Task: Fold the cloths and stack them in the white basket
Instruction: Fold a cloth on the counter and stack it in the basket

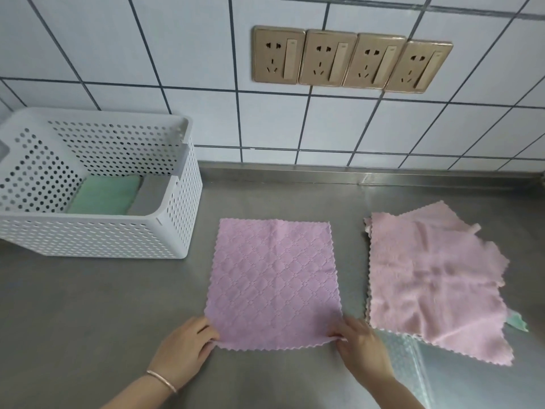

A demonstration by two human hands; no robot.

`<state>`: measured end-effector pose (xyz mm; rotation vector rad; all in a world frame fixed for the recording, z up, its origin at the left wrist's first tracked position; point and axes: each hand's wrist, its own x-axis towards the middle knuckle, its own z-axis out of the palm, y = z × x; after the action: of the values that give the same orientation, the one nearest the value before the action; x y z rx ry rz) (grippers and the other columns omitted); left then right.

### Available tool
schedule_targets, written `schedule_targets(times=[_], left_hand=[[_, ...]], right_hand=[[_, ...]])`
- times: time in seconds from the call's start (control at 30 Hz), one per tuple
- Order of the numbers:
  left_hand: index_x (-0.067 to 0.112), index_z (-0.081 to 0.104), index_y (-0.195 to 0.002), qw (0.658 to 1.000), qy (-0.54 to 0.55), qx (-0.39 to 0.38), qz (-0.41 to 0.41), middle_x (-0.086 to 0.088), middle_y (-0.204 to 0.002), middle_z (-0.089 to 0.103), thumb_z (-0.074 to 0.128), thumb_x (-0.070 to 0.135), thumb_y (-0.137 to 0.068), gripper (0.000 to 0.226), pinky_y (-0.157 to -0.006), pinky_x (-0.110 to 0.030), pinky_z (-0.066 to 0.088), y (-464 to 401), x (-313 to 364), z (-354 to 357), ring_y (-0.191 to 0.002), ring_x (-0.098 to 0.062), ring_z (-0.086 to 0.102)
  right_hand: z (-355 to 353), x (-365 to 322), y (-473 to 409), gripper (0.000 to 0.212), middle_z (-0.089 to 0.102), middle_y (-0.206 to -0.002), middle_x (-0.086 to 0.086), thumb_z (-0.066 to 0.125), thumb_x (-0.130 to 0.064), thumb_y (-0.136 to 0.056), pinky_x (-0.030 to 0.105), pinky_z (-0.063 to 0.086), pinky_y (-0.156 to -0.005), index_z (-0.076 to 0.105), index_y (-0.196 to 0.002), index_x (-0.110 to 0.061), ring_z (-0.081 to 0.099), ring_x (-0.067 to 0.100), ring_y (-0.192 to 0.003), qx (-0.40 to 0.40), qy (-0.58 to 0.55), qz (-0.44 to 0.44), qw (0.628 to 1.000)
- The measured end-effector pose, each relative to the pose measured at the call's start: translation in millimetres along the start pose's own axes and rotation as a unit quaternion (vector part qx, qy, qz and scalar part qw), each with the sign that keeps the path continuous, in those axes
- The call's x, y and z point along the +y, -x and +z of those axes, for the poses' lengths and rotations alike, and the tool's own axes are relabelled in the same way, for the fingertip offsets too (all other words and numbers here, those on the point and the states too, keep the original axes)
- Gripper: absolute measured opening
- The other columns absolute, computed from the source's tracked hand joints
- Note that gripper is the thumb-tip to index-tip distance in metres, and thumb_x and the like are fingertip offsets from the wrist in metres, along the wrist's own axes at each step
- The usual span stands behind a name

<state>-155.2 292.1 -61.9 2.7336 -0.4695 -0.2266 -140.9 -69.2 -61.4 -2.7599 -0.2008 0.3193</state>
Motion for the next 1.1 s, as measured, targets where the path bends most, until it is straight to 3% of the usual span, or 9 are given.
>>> schedule_targets(times=[0.13, 0.23, 0.3, 0.37, 0.53, 0.67, 0.77, 0.93, 1.1], left_hand=[[0.029, 0.057, -0.054, 0.998, -0.026, -0.057, 0.022, 0.021, -0.067, 0.055, 0.057, 0.038, -0.059, 0.01, -0.056, -0.013, 0.034, -4.0, 2.6, -11.4, -0.072, 0.001, 0.038], [0.034, 0.06, -0.055, 0.99, -0.038, -0.133, 0.02, 0.029, -0.062, 0.05, 0.067, 0.044, -0.044, 0.016, -0.05, -0.007, 0.038, -11.4, 7.2, -19.7, -0.066, 0.008, 0.045], [0.029, 0.067, -0.077, 0.981, 0.013, -0.195, -0.004, 0.029, -0.069, 0.046, 0.066, 0.037, -0.064, 0.015, -0.065, -0.01, 0.041, -15.5, 8.2, -24.8, -0.071, 0.007, 0.05], [0.021, 0.068, -0.092, 0.962, 0.047, -0.267, -0.02, 0.025, -0.073, 0.048, 0.06, 0.032, -0.076, 0.021, -0.071, -0.009, 0.039, -23.4, 6.9, -30.2, -0.068, 0.008, 0.046], [0.025, 0.065, -0.081, 0.925, 0.106, -0.354, -0.09, 0.02, -0.065, 0.052, 0.062, 0.032, -0.081, 0.008, -0.057, -0.004, 0.033, -60.8, 0.9, -63.6, -0.059, 0.009, 0.045], [0.028, 0.057, -0.07, 0.914, 0.242, -0.247, -0.21, 0.012, -0.069, 0.056, 0.058, 0.027, -0.089, 0.018, -0.061, -0.01, 0.04, -92.6, -12.4, -80.3, -0.062, 0.0, 0.049], [0.009, 0.062, -0.08, 0.854, 0.382, -0.094, -0.34, -0.01, -0.082, 0.063, 0.059, 0.025, -0.088, 0.018, -0.078, -0.032, 0.053, -112.4, -19.1, -69.0, -0.076, -0.019, 0.059], [0.008, 0.062, -0.093, 0.877, 0.278, 0.054, -0.388, -0.01, -0.091, 0.065, 0.054, 0.033, -0.09, 0.026, -0.075, -0.034, 0.043, -139.2, -16.3, -45.5, -0.086, -0.028, 0.059], [0.006, 0.06, -0.092, 0.902, 0.204, 0.063, -0.374, -0.015, -0.088, 0.064, 0.05, 0.034, -0.092, 0.029, -0.068, -0.03, 0.035, -161.9, -17.1, -35.6, -0.08, -0.028, 0.055]], right_hand=[[-12.5, 0.9, -2.0, 0.017, 0.055, -0.068, -0.02, 0.068, -0.027, -0.051, 0.014, 0.043, -0.05, 0.063, -0.063, -0.037, 0.055, 0.005, -0.064, -0.034, 0.037, -0.036, 0.998], [-23.2, 2.1, -5.0, 0.018, 0.056, -0.079, -0.026, 0.06, -0.029, -0.074, 0.016, 0.045, -0.071, 0.07, -0.087, -0.038, 0.059, 0.003, -0.082, -0.125, 0.016, -0.017, 0.992], [-33.1, 1.0, -7.5, 0.022, 0.048, -0.078, -0.029, 0.055, -0.029, -0.084, 0.016, 0.039, -0.08, 0.07, -0.1, -0.031, 0.052, 0.0, -0.089, -0.203, -0.002, -0.017, 0.979], [-44.5, -1.0, -14.4, 0.021, 0.052, -0.08, -0.026, 0.056, -0.025, -0.085, 0.011, 0.038, -0.075, 0.071, -0.1, -0.023, 0.053, 0.002, -0.09, -0.267, -0.009, -0.008, 0.964], [-79.7, 4.6, -43.4, 0.011, 0.063, -0.091, -0.013, 0.064, -0.034, -0.085, 0.019, 0.047, -0.075, 0.061, -0.075, -0.039, 0.06, 0.005, -0.083, -0.331, -0.093, 0.076, 0.936], [-92.9, -5.3, -76.0, 0.021, 0.054, -0.069, -0.013, 0.057, -0.031, -0.091, 0.017, 0.034, -0.059, 0.055, -0.071, -0.027, 0.047, 0.001, -0.061, -0.236, -0.181, 0.117, 0.948], [-82.9, -14.2, -101.6, 0.021, 0.052, -0.067, -0.003, 0.057, -0.022, -0.09, 0.027, 0.033, -0.059, 0.053, -0.071, -0.019, 0.046, 0.012, -0.063, -0.129, -0.24, 0.158, 0.949], [-56.7, -25.1, -128.8, 0.013, 0.055, -0.066, -0.002, 0.051, -0.029, -0.093, 0.027, 0.035, -0.054, 0.054, -0.083, -0.021, 0.052, 0.02, -0.065, -0.012, -0.242, 0.201, 0.949], [-48.5, -26.6, -146.6, 0.017, 0.051, -0.06, -0.004, 0.047, -0.03, -0.094, 0.03, 0.032, -0.052, 0.051, -0.083, -0.018, 0.052, 0.026, -0.063, 0.042, -0.217, 0.229, 0.948]])
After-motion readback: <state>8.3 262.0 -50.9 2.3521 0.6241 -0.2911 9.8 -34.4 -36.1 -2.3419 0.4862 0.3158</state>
